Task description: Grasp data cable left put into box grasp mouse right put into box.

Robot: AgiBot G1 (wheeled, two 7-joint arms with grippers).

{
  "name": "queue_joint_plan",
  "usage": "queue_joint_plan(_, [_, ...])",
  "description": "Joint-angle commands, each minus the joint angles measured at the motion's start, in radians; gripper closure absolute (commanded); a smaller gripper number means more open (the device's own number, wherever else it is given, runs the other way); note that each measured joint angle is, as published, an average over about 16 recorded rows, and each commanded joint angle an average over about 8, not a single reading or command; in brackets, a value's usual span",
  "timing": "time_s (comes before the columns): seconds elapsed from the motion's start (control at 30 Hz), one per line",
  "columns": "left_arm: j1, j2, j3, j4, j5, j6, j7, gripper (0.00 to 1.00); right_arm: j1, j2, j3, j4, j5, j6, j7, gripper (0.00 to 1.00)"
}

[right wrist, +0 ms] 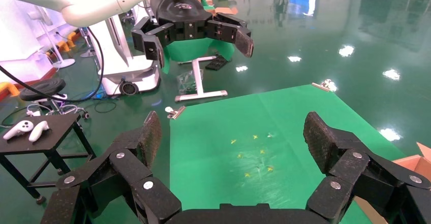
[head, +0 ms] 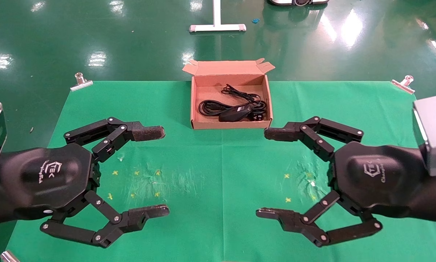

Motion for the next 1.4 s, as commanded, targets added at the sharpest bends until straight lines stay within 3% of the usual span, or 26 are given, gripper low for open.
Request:
queue_joint_plan(0.03, [-0.002,0.001,0.002,0.0,0.005,-0.003,-0.001,0.0,0.0,0.0,0.0,0.0,0.0,0.0,0.0,0.0])
queue_joint_plan(1.4, [-0.01,0.003,0.012,0.0,0.027,-0.013,-0.006,0.0,0.0,0.0,0.0,0.0,0.0,0.0,0.0,0.0])
